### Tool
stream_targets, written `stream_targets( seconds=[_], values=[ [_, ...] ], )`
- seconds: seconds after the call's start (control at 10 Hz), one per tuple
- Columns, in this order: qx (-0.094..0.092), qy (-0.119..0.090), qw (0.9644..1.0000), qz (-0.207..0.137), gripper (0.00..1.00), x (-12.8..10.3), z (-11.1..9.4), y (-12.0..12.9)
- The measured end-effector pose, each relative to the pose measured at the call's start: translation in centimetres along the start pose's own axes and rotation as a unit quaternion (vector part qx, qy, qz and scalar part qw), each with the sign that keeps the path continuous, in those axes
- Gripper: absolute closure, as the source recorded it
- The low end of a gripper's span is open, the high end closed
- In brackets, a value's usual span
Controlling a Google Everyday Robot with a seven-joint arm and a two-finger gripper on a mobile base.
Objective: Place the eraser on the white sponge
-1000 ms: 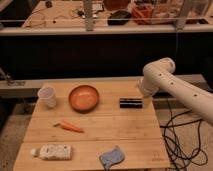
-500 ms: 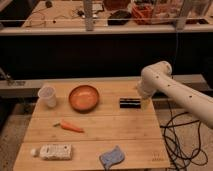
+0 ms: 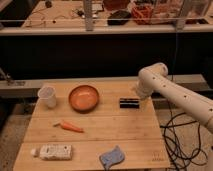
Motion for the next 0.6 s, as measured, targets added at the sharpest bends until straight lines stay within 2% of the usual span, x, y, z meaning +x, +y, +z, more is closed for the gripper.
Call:
stream_targets(
  seconds=[0.6],
  values=[
    [-0.009, 0.002, 0.9998, -0.020, 0.20, -0.7, 1.5, -1.1]
  ],
)
